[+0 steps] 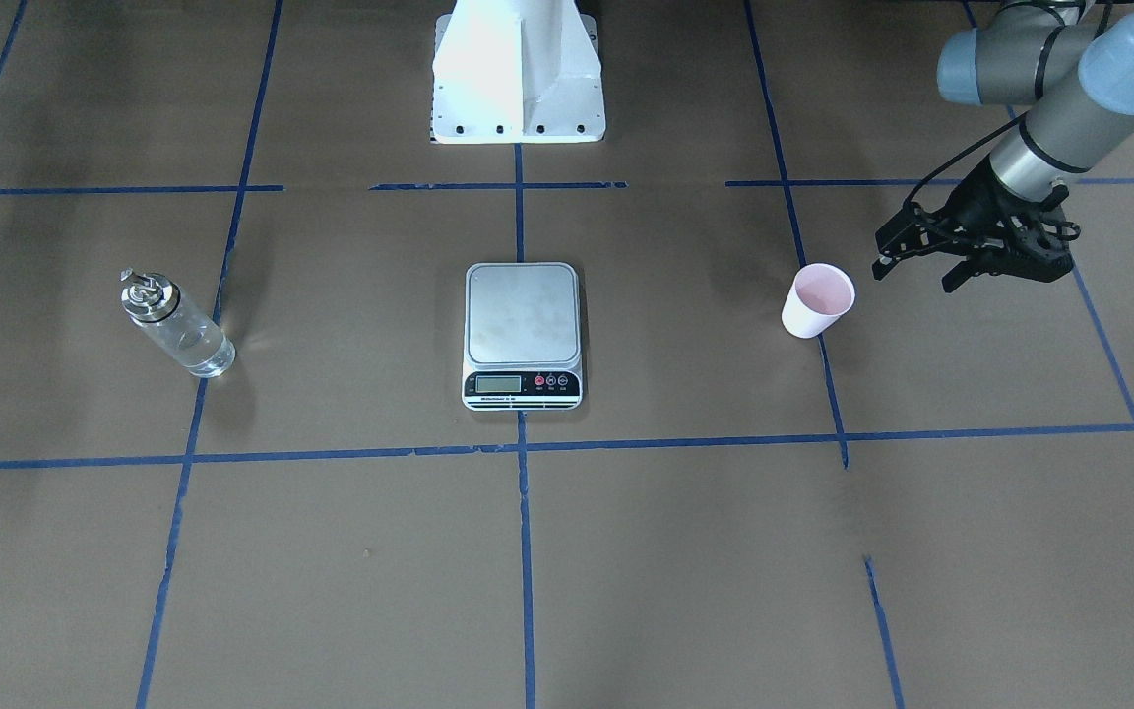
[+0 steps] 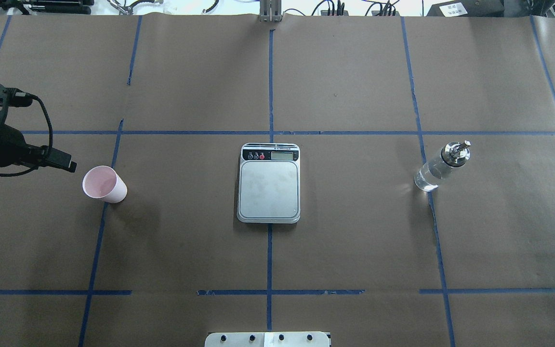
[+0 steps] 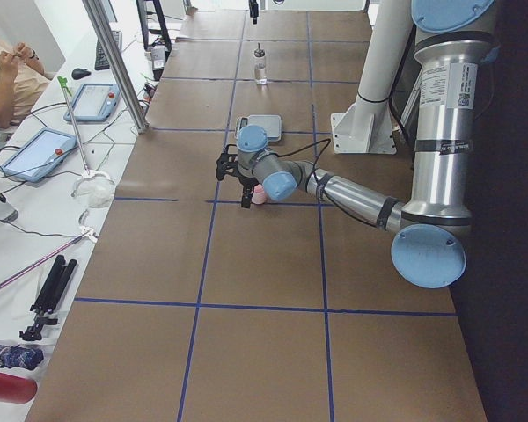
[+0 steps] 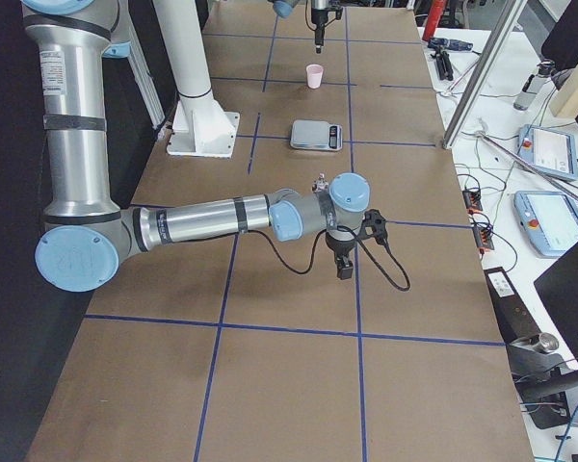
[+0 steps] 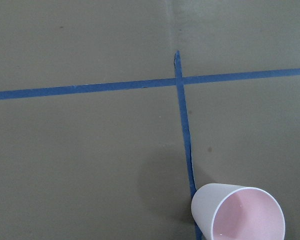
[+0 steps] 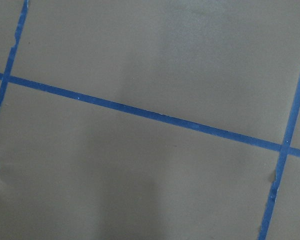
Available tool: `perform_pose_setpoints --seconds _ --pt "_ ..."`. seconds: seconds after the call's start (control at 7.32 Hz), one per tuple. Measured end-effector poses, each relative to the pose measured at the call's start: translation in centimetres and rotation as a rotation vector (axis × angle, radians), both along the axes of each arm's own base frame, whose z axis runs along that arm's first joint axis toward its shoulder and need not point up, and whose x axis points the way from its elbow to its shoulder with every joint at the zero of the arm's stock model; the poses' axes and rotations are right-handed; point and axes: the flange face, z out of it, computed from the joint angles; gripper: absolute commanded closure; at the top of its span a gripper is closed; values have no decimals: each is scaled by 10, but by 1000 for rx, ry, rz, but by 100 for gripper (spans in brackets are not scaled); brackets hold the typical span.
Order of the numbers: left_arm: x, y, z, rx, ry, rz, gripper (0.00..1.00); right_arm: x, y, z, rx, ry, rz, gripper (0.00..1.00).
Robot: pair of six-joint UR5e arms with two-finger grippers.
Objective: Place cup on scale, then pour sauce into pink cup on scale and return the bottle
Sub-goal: 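Reach the left gripper down to the pink cup and grasp it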
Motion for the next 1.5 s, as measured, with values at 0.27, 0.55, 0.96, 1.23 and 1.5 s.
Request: perform_pose_setpoints --seconds 0.27,0.55,0.96,1.23,1.5 --pt "23 6 3 -2 -10 35 10 -2 0 1 -2 1 -5 0" --pt "40 8 5 -6 -14 61 17 -5 0 2 -4 2 -10 0" --pt "62 9 8 -12 -19 93 100 -7 0 2 -4 3 -13 0" --pt "66 10 8 -13 -18 100 100 -9 -1 3 -6 3 -15 0" --pt "66 9 -2 -6 -7 100 100 -10 -1 4 -7 3 -19 0"
